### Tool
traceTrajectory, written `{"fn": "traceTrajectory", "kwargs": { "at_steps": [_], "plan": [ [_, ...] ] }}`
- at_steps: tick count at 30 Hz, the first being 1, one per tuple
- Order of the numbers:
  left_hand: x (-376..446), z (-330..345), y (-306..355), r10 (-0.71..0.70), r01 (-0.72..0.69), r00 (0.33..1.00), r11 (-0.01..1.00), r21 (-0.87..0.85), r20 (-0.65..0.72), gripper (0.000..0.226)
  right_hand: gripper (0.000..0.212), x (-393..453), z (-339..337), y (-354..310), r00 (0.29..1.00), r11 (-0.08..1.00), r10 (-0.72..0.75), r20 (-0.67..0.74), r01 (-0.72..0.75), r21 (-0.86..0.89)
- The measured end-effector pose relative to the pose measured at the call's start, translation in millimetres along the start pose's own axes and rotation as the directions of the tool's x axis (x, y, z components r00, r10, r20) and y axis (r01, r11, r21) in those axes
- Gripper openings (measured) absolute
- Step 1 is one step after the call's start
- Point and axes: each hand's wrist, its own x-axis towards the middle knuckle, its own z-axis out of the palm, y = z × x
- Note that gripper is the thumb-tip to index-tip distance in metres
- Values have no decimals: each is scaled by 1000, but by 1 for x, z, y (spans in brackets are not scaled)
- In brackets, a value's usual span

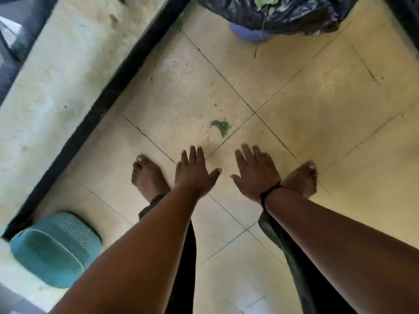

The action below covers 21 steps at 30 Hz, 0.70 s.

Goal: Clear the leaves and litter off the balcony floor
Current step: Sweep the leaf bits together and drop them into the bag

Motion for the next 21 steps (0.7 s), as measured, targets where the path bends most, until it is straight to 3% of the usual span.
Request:
{"fn": "traceTrajectory", "kwargs": {
  "at_steps": [5,7,9,12,16,21],
  "plan": [
    [48,-24,-39,111,-123,992,929,349,52,97,101,61,17,-4,997,980,72,8,-69,-185],
    [69,-23,-48,166,-187,982,865,466,85,101,99,79,28,-13,995,963,-95,-8,90,-253],
    [87,-18,-56,203,-210,977,826,522,71,107,95,93,42,-29,947,898,-319,41,316,-307],
    [108,-13,-65,166,-144,986,856,497,-1,119,96,111,58,-46,897,808,-426,116,435,-397],
    [117,-13,-75,131,-115,991,902,417,-10,128,98,150,45,-29,915,822,-404,6,365,-436],
    [109,-21,-77,143,-113,988,930,349,-62,121,102,172,12,11,946,879,-253,-201,138,-456]
  ]
}}
